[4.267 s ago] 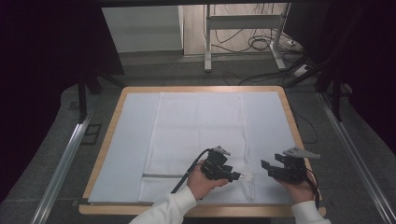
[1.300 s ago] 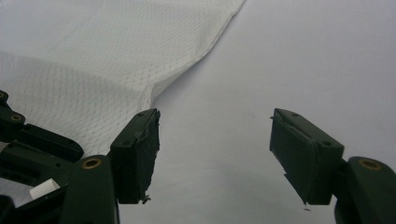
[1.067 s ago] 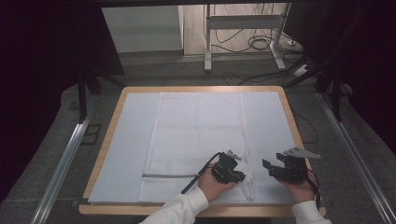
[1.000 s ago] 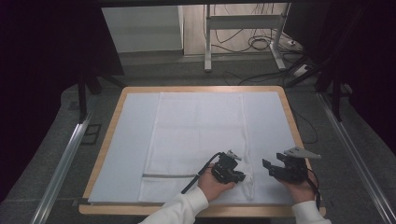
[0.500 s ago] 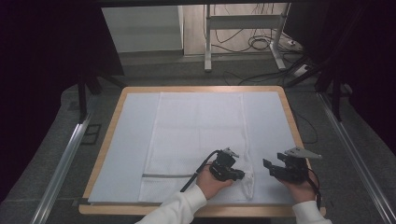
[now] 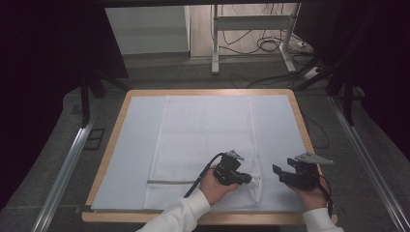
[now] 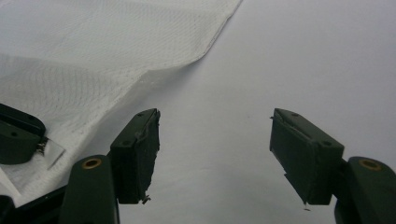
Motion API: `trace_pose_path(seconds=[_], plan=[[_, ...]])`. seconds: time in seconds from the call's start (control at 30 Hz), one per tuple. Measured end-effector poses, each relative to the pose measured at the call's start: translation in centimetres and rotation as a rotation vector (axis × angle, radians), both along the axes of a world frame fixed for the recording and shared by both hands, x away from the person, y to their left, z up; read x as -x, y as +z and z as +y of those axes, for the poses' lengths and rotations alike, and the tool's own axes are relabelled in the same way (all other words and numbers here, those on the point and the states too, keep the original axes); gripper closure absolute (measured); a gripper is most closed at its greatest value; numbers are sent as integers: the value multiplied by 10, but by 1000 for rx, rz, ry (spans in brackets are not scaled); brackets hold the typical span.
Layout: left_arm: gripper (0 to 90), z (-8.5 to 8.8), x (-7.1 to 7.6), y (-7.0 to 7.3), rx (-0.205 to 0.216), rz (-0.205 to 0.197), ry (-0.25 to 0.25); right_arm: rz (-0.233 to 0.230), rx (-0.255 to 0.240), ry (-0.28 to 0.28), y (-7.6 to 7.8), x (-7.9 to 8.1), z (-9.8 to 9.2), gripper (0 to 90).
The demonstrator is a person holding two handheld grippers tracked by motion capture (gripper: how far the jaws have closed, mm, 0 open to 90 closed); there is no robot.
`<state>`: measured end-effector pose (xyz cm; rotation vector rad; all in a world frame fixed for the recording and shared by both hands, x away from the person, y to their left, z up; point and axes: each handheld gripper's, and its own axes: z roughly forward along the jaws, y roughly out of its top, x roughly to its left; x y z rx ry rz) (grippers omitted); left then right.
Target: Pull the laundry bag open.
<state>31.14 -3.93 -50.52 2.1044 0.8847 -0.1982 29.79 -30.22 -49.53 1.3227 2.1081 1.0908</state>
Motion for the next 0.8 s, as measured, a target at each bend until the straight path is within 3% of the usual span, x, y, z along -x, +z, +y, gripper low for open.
trace_pose_path(seconds=[0.73,0.8], plan=[[868,29,-3,14,45,-9,16,1,1,-2,0,0,0,316],[867,30,-3,15,50,-8,22,17,-23,2,1,-1,0,308]])
